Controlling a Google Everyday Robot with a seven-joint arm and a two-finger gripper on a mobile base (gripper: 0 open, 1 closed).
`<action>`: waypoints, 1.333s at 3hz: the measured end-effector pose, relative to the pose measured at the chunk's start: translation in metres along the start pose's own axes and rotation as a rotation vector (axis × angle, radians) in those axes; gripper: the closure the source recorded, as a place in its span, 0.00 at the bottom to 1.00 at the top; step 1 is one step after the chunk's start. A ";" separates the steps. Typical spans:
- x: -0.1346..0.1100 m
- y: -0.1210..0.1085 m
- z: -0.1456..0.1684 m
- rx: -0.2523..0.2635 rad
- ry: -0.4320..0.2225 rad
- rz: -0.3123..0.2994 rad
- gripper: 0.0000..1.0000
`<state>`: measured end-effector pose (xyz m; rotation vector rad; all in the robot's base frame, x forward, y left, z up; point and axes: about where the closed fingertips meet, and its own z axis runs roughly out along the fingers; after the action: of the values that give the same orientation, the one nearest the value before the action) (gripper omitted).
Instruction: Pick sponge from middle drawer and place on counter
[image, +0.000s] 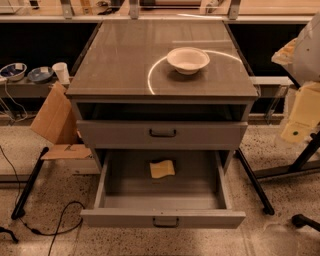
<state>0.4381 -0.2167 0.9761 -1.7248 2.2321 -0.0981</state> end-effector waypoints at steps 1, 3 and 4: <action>-0.003 0.000 0.003 -0.003 0.001 -0.010 0.00; -0.071 0.011 0.084 -0.089 -0.023 -0.275 0.00; -0.092 0.014 0.151 -0.121 -0.100 -0.356 0.00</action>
Offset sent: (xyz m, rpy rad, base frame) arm 0.0273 0.0885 -0.0607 -0.0861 0.0682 0.2812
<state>0.4895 -0.1049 0.8490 -2.1268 1.8749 0.0442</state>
